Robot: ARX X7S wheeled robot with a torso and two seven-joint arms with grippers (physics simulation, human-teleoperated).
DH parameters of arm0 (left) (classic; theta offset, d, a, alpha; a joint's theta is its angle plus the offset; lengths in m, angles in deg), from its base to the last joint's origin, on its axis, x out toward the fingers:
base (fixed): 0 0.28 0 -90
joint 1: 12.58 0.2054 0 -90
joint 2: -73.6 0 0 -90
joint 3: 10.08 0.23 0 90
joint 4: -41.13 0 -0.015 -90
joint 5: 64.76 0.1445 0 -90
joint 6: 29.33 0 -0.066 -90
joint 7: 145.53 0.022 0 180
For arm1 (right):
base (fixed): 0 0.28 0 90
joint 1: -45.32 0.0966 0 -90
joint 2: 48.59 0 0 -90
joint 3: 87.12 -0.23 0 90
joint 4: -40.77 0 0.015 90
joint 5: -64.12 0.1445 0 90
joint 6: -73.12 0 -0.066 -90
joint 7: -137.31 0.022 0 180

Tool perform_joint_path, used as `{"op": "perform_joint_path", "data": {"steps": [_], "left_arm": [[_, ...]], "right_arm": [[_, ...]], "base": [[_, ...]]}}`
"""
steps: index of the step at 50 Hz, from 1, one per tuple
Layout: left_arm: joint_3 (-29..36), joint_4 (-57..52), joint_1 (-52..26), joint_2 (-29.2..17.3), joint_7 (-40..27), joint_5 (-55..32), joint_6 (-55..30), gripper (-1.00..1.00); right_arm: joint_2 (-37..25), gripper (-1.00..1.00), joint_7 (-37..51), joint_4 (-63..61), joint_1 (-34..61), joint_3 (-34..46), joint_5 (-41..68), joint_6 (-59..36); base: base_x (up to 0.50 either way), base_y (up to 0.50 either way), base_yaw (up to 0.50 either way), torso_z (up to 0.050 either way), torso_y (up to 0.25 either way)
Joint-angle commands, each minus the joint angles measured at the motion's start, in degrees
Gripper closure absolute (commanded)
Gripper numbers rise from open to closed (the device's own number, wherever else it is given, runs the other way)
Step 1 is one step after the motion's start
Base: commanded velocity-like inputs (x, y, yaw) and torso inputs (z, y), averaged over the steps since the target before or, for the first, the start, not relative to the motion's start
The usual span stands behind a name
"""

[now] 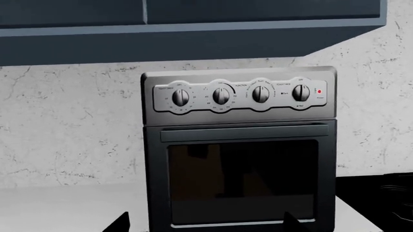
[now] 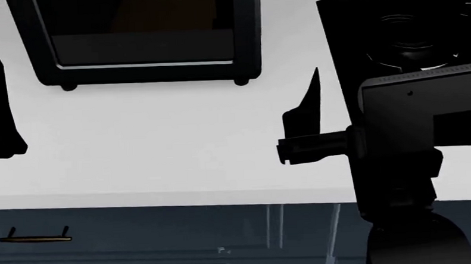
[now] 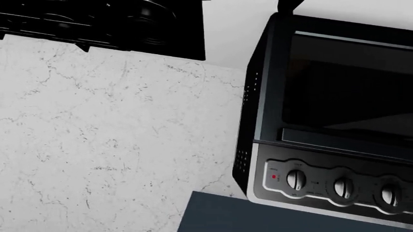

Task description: Turn on the toaster oven by setting the timer.

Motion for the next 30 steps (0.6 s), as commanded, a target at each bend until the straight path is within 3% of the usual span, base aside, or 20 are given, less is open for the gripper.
{"op": "perform_joint_path", "data": {"steps": [1,30], "left_arm": [[-0.9,-1.5,-0.1,-0.4,-0.1,-1.1,-1.2,-1.00],[-1.0,-3.2,0.5,-1.7,-0.8,-2.3,-2.1,-1.00]], "right_arm": [[-0.4,-1.00,0.2,-2.0,0.6,0.3,0.5,-2.0],[-0.9,-1.00,0.8,-4.2,0.7,0.4,1.4,-3.5]], "base": [[0.00,0.50,0.00,0.000,0.000],[0.00,0.50,0.00,0.000,0.000]]}}
